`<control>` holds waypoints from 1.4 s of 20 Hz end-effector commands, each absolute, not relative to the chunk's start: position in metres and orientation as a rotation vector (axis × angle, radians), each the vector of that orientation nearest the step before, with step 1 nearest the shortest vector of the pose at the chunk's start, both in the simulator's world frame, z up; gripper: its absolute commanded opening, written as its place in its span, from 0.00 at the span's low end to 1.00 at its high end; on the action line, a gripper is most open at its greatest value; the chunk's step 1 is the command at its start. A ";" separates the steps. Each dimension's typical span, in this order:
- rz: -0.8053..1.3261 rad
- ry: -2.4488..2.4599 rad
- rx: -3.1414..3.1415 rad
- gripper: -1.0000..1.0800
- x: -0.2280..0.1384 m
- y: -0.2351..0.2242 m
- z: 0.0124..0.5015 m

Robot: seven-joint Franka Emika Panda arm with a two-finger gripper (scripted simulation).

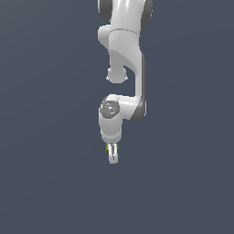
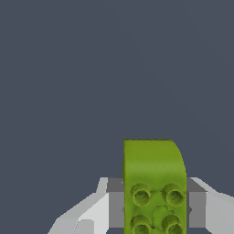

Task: Pick up the object and move it to a goal position.

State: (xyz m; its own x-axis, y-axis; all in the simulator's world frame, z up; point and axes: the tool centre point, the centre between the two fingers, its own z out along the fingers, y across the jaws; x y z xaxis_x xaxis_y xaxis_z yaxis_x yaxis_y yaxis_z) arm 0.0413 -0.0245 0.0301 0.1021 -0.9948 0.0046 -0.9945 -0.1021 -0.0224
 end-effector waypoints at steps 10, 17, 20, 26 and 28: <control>-0.277 2.079 -2.156 0.00 0.108 -0.095 0.191; -0.469 2.046 -2.010 0.00 0.135 -0.153 0.335; -0.526 2.032 -1.962 0.00 0.138 -0.171 0.382; -0.592 2.013 -1.903 0.00 0.138 -0.191 0.438; -0.601 2.010 -1.894 0.00 0.138 -0.195 0.446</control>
